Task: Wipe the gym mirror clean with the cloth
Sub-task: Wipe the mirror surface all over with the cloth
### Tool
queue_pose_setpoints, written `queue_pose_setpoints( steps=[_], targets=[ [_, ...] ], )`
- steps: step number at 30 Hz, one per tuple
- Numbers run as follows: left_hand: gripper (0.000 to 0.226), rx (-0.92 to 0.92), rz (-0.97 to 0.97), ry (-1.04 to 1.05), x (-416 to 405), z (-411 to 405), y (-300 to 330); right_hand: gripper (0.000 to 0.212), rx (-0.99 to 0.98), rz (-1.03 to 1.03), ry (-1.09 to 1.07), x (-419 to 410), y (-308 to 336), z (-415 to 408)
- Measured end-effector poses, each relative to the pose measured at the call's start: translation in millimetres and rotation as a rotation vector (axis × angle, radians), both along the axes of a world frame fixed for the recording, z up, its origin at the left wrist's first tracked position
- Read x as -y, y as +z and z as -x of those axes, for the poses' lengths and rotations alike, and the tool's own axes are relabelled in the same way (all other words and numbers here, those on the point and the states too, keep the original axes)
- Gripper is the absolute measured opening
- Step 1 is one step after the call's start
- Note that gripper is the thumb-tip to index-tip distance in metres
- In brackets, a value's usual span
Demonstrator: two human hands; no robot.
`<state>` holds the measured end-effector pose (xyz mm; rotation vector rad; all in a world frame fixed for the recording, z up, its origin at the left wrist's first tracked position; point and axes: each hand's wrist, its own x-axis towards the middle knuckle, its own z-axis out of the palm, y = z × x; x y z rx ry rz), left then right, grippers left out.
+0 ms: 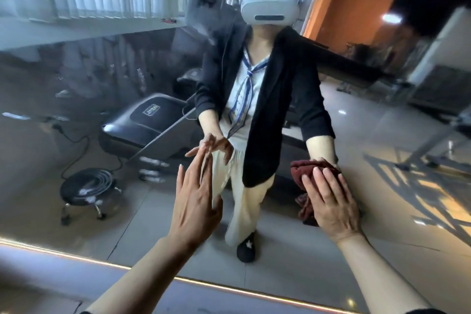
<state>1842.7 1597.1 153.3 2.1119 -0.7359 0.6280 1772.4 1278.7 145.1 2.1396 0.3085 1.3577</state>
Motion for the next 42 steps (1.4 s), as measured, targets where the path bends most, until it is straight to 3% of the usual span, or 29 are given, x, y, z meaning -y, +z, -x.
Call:
queue_pose_setpoints(
  steps=[3, 6, 13, 16, 21, 25, 28, 32, 37, 42],
  targets=[
    [0.101, -0.009, -0.043, -0.016, 10, 7, 1, 0.045, 0.059, -0.092, 0.017, -14, -7, -5],
    [0.093, 0.002, -0.071, -0.027, 10, 12, 5, 0.044, 0.12, -0.18, 0.08, -57, -4, -30],
    [0.091, 0.063, -0.131, 0.006, 13, 11, 9, 0.046, -0.021, -0.097, 0.221, -131, 24, -74],
    [0.1, 0.054, -0.149, 0.001, 26, 13, 9, 0.05, -0.042, -0.052, 0.208, -106, 16, -58],
    [0.084, 0.061, -0.149, -0.042, 60, 25, 4, 0.049, -0.005, -0.03, 0.056, -17, -12, -7],
    [0.094, 0.107, -0.113, -0.042, 80, 32, 5, 0.045, 0.143, -0.181, 0.075, 10, 13, -3],
    [0.092, 0.148, -0.108, -0.04, 81, 31, 10, 0.042, 0.267, -0.298, 0.144, -12, 44, -22],
    [0.087, 0.136, -0.047, -0.022, 62, 21, 24, 0.039, 0.371, -0.305, 0.174, -54, 69, -50],
    [0.084, 0.101, -0.03, 0.113, 14, -11, 47, 0.038, 0.381, -0.31, 0.213, -117, 100, -84],
    [0.087, 0.199, 0.076, 0.196, -37, -46, 75, 0.04, 0.415, -0.301, 0.256, -189, 146, -128]
  ],
)
